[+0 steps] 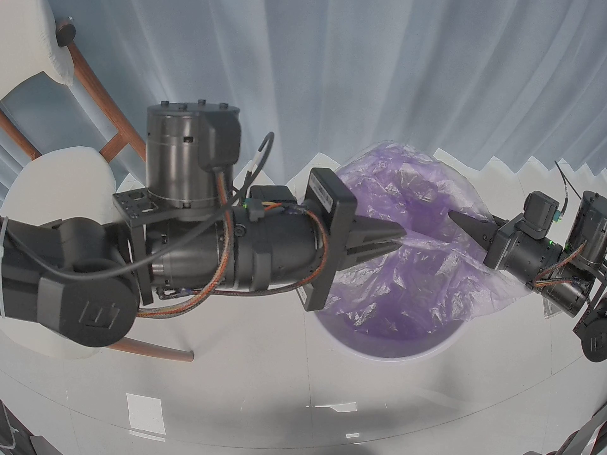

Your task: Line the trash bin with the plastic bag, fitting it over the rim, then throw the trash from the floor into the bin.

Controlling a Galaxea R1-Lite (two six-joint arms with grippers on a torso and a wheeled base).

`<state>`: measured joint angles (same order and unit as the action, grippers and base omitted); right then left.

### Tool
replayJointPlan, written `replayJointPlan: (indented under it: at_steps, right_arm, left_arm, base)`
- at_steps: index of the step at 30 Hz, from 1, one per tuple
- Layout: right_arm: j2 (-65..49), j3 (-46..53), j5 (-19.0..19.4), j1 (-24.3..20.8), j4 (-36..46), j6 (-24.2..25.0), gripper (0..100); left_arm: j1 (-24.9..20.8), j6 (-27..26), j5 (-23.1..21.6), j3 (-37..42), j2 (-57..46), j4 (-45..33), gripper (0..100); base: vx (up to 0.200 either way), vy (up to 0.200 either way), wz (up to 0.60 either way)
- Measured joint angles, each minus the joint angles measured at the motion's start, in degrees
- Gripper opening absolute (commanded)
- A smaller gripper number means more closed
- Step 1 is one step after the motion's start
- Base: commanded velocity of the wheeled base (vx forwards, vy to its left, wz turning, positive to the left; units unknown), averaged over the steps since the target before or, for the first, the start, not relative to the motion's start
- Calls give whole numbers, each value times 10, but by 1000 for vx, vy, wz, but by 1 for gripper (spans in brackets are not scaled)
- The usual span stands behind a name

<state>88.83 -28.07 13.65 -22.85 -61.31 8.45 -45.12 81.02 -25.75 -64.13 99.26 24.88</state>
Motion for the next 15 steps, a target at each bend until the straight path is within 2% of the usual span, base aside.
replayJointPlan:
  at_steps: [7, 15]
  right_arm:
    - [1, -2, 0, 2, -8, 1, 0]
    - [1, -11, -3, 9, -9, 4, 0]
  left_arm:
    - [-8, 2, 0, 16, -12, -56, 0]
    - [-61, 2, 17, 95, -59, -77, 0]
  base:
    - [0, 0, 0]
    - [0, 0, 0]
